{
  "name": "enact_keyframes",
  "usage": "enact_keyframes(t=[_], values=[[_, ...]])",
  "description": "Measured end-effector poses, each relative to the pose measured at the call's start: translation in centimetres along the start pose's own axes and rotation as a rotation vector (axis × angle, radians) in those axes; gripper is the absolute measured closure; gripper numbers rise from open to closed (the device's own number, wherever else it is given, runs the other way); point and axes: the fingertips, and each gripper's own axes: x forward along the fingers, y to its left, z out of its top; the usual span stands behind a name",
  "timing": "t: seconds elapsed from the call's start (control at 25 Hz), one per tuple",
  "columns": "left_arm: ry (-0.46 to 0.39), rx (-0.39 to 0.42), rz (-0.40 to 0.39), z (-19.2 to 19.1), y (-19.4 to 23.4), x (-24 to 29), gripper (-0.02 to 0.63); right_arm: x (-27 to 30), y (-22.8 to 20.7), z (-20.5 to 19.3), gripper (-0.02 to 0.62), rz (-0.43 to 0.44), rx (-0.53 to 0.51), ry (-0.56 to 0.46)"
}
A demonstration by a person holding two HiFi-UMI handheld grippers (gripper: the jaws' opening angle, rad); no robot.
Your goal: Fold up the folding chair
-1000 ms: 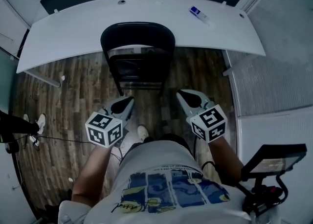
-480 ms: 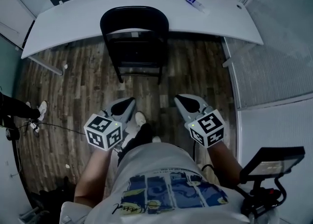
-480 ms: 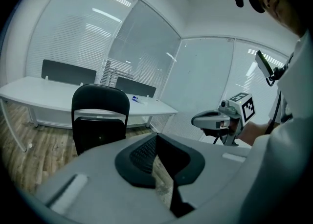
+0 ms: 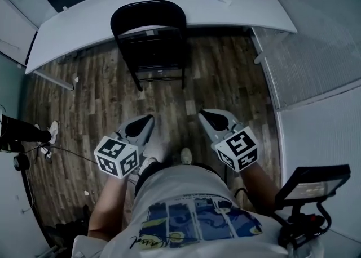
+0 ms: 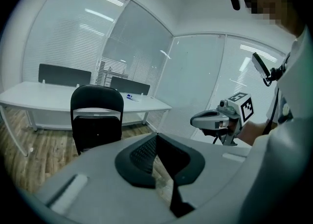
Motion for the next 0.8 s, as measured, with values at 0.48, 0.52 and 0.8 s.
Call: enact_keyframes(t=[0.48, 0.52, 0.8], values=[[0.027, 0.054, -0.094, 0.0, 1.7, -5.7, 0.6, 1.8, 7.5, 2.0, 0.594, -0.042, 0.019, -0.001], [0.03, 0.048, -0.103, -0.7, 2.2, -7.0, 0.6, 2.0, 9.0, 2.1, 0.593, -0.049, 0.016, 0.001], [0.048, 0.06, -0.159, -2.5, 3.0, -10.3, 0.6, 2.3, 13.3, 2.1, 0.594, -0.094, 0.032, 0.004]])
